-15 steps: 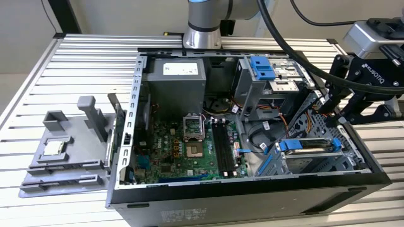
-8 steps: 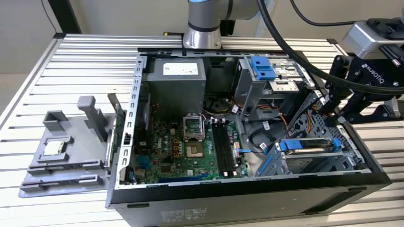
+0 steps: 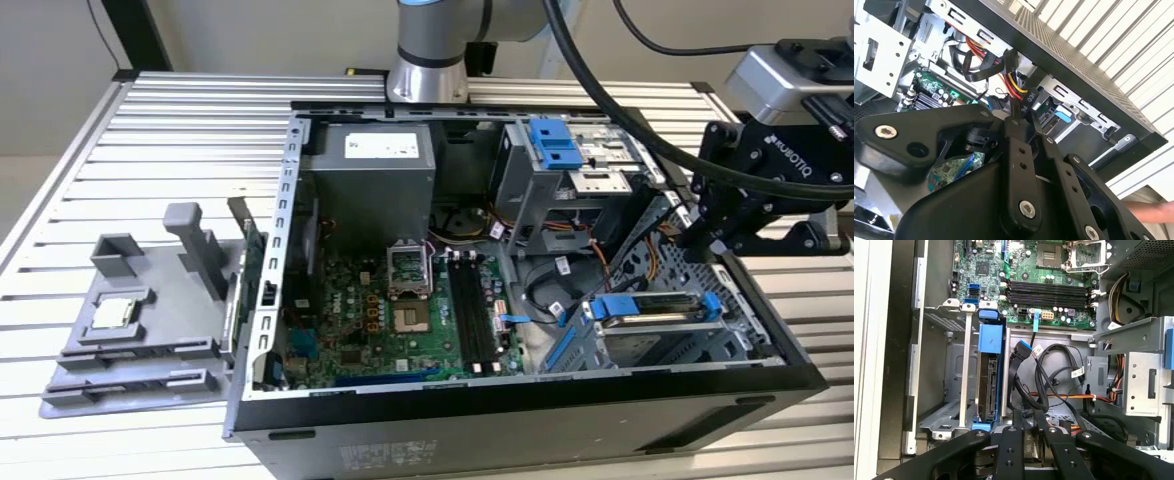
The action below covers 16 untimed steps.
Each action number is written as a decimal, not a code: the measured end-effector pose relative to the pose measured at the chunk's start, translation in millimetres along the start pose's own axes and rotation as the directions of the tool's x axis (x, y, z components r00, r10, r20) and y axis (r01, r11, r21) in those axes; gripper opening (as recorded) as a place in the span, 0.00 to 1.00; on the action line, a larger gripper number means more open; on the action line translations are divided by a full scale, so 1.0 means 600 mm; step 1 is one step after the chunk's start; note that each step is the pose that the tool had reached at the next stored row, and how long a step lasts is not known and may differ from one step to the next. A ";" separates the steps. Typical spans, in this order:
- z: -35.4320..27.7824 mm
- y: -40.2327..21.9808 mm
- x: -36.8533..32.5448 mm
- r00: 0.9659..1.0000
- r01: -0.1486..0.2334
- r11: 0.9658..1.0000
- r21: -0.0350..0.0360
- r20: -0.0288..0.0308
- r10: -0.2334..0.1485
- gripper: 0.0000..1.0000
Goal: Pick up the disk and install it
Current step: 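Insert the first disk wire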
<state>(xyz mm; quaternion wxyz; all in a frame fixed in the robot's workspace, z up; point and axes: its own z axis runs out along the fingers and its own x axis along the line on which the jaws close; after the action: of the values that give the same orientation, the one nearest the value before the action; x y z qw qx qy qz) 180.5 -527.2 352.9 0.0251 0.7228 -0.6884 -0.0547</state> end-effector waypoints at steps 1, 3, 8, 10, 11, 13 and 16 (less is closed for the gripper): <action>0.000 0.000 0.000 1.000 0.000 1.000 0.000 0.000 0.000 0.00; 0.000 0.000 0.000 1.000 0.000 1.000 0.000 0.000 0.000 0.00; 0.000 0.006 0.002 1.000 0.001 1.000 0.001 0.004 -0.001 0.00; 0.000 0.013 0.004 1.000 0.001 1.000 0.002 0.008 -0.001 0.00; 0.000 0.017 0.004 1.000 0.001 1.000 0.005 0.010 -0.001 0.00; 0.000 0.022 0.006 1.000 0.002 1.000 0.012 0.012 -0.002 0.00; -0.001 0.028 0.009 1.000 0.002 1.000 0.026 0.012 -0.003 0.00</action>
<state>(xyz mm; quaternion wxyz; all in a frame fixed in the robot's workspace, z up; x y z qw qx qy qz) 164.0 -533.6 355.2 0.0116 0.7236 -0.6883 -0.0500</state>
